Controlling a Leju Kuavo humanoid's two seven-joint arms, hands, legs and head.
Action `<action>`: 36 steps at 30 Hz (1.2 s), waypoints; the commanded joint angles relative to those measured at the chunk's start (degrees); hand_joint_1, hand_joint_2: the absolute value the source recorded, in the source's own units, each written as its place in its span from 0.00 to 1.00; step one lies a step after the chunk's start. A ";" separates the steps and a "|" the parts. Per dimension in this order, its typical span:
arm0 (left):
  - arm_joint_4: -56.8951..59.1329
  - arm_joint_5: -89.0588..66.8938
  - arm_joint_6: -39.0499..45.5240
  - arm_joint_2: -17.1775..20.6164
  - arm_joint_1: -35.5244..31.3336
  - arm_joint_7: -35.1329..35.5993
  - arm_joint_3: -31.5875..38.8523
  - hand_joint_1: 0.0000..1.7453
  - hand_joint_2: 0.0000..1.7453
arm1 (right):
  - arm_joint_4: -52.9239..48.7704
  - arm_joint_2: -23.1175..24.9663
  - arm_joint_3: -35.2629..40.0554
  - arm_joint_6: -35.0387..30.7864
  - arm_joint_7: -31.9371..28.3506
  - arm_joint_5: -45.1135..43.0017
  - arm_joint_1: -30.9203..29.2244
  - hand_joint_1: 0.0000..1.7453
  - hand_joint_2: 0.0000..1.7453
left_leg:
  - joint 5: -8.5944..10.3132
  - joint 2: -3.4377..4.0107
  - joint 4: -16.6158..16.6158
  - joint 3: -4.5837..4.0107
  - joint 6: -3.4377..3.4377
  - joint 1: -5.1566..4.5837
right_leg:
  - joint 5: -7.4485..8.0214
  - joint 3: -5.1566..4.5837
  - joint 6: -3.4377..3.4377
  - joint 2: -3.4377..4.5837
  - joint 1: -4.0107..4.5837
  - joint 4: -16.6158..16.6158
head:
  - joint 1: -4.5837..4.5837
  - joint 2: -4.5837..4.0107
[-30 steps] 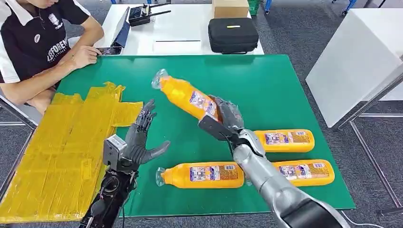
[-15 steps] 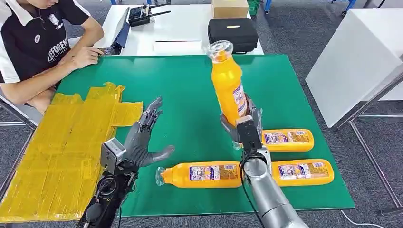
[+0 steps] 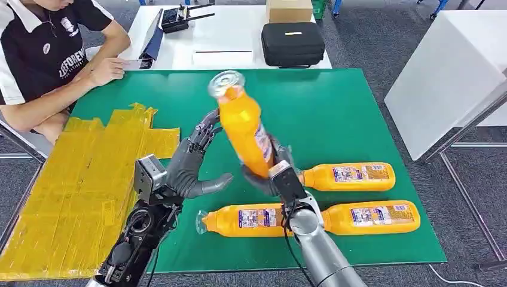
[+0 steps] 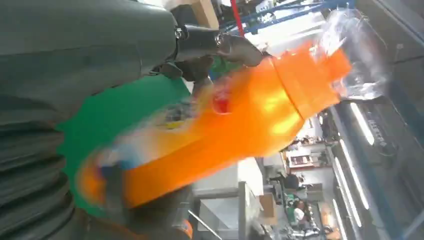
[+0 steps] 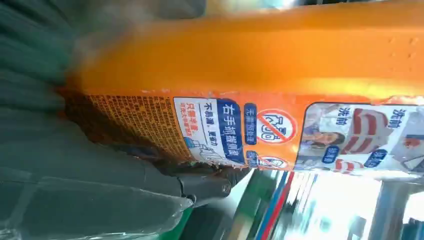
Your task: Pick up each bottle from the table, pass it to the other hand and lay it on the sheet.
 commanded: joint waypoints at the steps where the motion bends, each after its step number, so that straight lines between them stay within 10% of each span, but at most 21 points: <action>1: 5.52 1.14 0.20 0.81 -3.89 -0.17 -1.94 0.00 1.00 | -1.04 -2.54 12.60 8.13 -0.63 0.79 -0.20 1.00 1.00 | -0.04 0.02 -0.01 0.19 -0.14 0.04 | -0.03 0.19 -0.12 -0.09 0.06 -0.03 | 0.00 0.00; 21: 9.77 1.78 0.00 0.44 -3.36 -1.19 -1.14 0.00 1.00 | -2.59 -4.20 14.92 11.19 -2.49 5.99 2.87 1.00 1.00 | -0.04 -0.05 0.01 0.14 -0.18 0.07 | -0.05 0.16 -0.16 -0.19 0.09 -0.04 | 0.02 0.00; 23: 10.23 1.84 0.40 0.13 -3.35 -1.72 -0.73 1.00 1.00 | -1.97 -4.19 14.04 10.84 -2.46 5.85 2.87 1.00 1.00 | -0.04 -0.06 0.00 0.15 -0.19 0.07 | -0.06 0.16 -0.16 -0.21 0.09 -0.05 | 0.02 0.00; 36: 8.77 2.70 1.32 0.01 -3.05 -2.36 0.11 1.00 1.00 | -4.67 -4.80 10.89 7.90 -2.44 5.61 3.08 1.00 1.00 | -0.03 -0.03 0.01 0.05 -0.15 0.03 | -0.04 0.05 -0.13 -0.14 0.04 -0.01 | 0.02 0.00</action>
